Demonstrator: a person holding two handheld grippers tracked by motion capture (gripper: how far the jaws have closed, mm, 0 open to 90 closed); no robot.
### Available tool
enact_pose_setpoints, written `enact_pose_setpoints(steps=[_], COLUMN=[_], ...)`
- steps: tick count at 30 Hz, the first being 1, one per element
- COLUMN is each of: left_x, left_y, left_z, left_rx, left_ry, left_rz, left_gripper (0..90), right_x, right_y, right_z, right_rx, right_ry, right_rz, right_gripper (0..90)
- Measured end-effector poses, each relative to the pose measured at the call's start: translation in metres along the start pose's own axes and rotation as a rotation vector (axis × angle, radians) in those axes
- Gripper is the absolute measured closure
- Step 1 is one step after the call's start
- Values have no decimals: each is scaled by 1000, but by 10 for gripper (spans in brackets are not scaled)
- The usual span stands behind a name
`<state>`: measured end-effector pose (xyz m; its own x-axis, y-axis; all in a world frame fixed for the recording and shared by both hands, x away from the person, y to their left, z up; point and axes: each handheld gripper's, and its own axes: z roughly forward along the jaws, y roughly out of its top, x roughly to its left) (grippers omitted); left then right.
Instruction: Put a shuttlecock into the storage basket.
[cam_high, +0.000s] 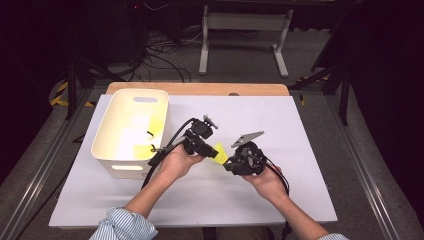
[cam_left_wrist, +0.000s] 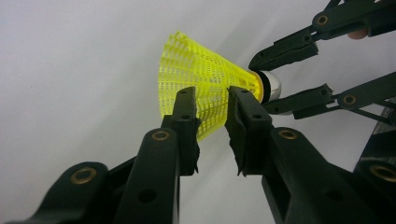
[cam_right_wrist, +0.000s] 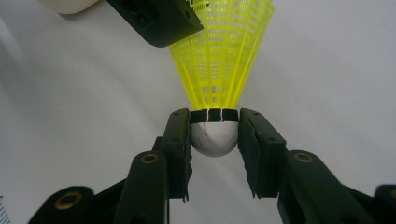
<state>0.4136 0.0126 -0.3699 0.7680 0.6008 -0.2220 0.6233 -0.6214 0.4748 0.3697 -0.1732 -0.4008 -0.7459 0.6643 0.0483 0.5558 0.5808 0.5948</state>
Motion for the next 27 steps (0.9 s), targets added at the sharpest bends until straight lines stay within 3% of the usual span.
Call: enact_pose_setpoints(steps=[11, 14, 24, 27], left_x=[-3, -5, -11, -12], left_y=[0, 1, 6, 7], left_z=[-2, -3, -5, -6], left_rx=[1, 5, 17, 10], left_ry=[10, 16, 22, 7], left_rz=[8, 28, 57, 55], left_gripper=[858, 884, 897, 898], right_x=[0, 0, -1, -1], right_y=[-1, -2, -5, -6], right_z=[2, 2, 1, 0], right_rx=[4, 1, -11, -15], right_ry=[-2, -4, -8, -14], right_rz=[-6, -2, -2, -5], right_gripper=[651, 649, 651, 623])
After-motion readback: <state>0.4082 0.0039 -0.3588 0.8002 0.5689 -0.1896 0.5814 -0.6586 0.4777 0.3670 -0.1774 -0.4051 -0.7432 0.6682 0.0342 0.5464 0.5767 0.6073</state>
